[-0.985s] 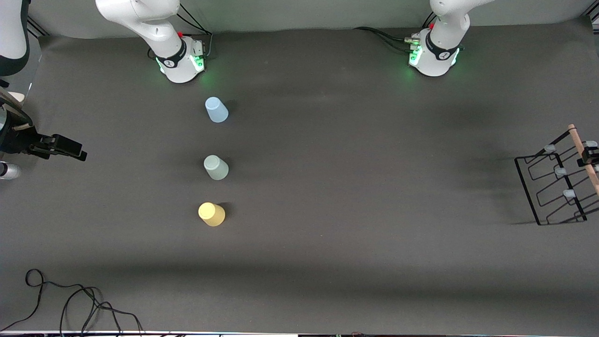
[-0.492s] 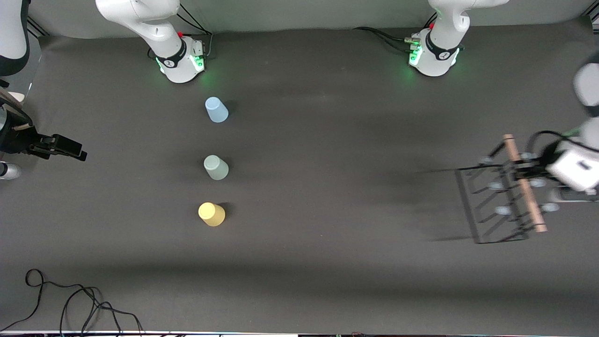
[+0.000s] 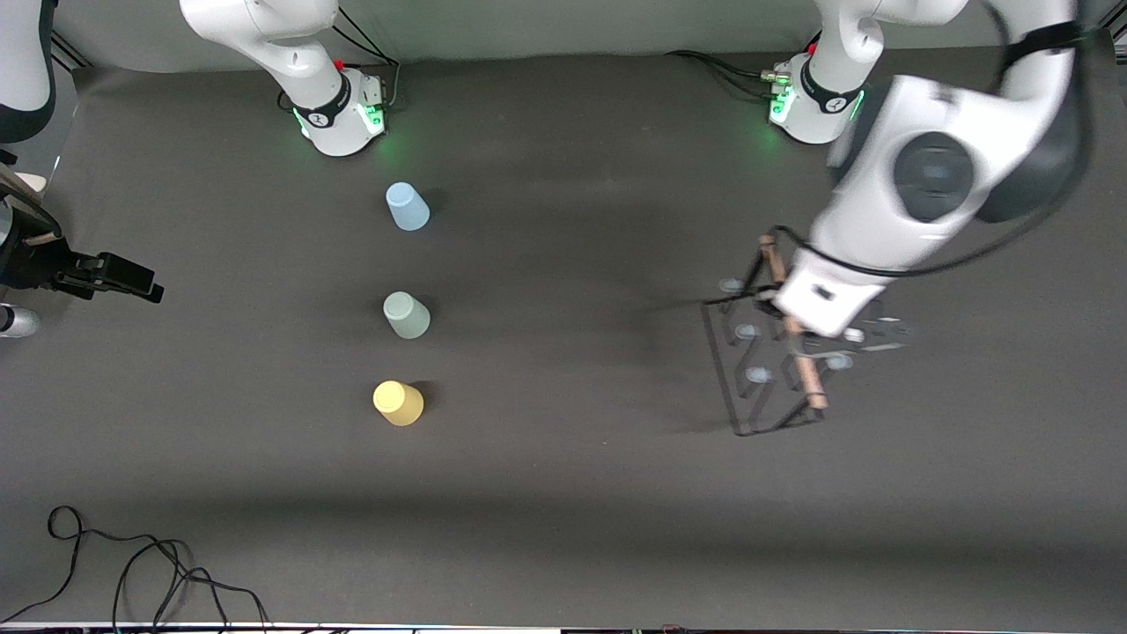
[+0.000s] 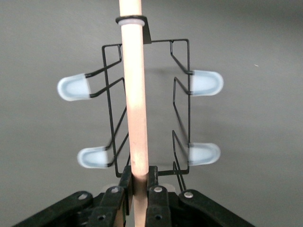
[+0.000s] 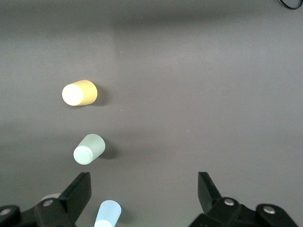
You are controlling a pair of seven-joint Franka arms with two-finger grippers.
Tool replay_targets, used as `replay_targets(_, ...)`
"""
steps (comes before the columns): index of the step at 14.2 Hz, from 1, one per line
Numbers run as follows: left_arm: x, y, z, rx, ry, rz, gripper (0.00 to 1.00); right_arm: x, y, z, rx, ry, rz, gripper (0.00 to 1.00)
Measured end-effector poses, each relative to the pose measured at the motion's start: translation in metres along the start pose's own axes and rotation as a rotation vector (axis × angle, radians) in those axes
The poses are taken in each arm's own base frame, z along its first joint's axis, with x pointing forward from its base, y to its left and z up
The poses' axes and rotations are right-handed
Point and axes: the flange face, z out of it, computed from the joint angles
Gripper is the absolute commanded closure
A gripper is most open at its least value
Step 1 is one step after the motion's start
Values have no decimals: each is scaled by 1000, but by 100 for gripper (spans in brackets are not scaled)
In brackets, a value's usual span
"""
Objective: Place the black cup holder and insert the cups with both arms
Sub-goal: 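Carry the rack with the left gripper to the table center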
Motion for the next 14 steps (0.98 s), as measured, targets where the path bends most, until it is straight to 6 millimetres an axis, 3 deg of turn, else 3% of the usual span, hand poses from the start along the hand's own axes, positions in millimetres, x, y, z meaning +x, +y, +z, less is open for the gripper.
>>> replay_targets(3, -20, 76, 26, 9, -7, 5, 100, 0, 0, 0, 0, 0, 0, 0)
replay_targets(9, -74, 201, 103, 14, -25, 42, 100, 0, 0, 0, 0, 0, 0, 0)
replay_targets(11, -80, 223, 121, -7, -20, 25, 100, 0, 0, 0, 0, 0, 0, 0)
replay_targets(14, -78, 234, 134, -36, -10, 10, 100, 0, 0, 0, 0, 0, 0, 0)
